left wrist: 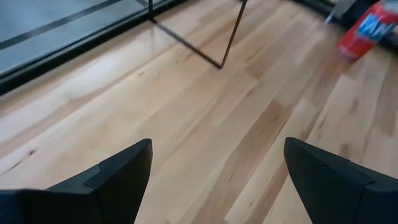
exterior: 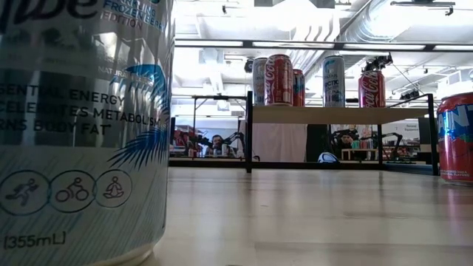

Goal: Place canned beverage on shelf
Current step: Put the red white soda can on the shelf aligned with the other red white soda can

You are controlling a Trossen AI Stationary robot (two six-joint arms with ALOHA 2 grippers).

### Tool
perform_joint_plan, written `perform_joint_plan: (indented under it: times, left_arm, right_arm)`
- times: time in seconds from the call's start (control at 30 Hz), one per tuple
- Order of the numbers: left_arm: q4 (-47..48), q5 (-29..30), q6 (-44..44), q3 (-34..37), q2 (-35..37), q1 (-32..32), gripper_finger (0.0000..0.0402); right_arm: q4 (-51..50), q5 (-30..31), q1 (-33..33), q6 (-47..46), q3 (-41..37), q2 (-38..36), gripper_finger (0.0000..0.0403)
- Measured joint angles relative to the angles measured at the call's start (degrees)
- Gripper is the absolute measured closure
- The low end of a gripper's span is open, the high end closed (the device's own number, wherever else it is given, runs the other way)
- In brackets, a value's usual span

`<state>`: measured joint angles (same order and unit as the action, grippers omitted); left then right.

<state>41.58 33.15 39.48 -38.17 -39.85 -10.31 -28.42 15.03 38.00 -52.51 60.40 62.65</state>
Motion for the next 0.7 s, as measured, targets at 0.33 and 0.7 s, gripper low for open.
perform_joint_plan:
  times: [0.33, 0.7]
  left_arm:
    - [-2.53, -0.18, 3.83, 2.03, -1.86, 0.00, 0.0064]
    - [-2.49, -0.20, 3.85, 2.03, -2.17, 0.02, 0.0064]
  right_arm:
    - [0.07, 0.49, -0.33, 2.11, 0.00, 0.00, 0.0099]
    - [2.39, 3.97, -4.09, 2.59, 0.00, 0.00, 0.0099]
